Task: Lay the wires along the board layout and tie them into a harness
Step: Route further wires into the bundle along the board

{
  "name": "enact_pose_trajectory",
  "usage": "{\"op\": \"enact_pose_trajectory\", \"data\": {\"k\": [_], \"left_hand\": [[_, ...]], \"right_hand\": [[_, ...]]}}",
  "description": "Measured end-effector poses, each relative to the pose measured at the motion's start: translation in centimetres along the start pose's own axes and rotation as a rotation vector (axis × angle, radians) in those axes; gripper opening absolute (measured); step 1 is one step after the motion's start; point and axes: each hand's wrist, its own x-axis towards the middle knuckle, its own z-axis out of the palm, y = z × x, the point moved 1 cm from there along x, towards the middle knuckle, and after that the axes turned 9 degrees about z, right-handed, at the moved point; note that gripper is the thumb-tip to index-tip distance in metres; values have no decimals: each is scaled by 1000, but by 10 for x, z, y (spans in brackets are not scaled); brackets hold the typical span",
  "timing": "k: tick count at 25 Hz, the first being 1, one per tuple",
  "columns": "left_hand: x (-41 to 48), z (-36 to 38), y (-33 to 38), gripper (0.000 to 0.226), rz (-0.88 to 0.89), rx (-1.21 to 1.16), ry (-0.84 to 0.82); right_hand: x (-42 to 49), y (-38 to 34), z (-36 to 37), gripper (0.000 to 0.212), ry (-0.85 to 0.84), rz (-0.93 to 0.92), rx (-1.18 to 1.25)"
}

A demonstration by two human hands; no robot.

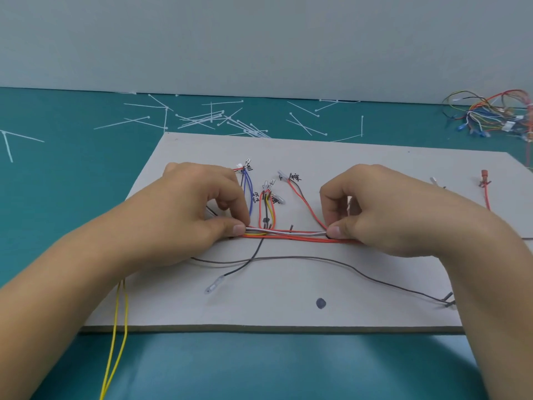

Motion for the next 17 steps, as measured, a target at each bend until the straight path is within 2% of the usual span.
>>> {"op": "enact_pose_trajectory", "data": {"k": [9, 13, 17], "left_hand": [[3, -7, 1, 22, -19, 38, -37], [-5, -25, -8, 14, -63, 121, -103], [-16, -45, -23, 35, -159, 221, -171]], "right_hand": [[2, 0, 7, 22, 73, -61, -62], [2, -17, 22, 22, 159, -139, 5], [4, -34, 37, 18, 255, -182, 112]]}}
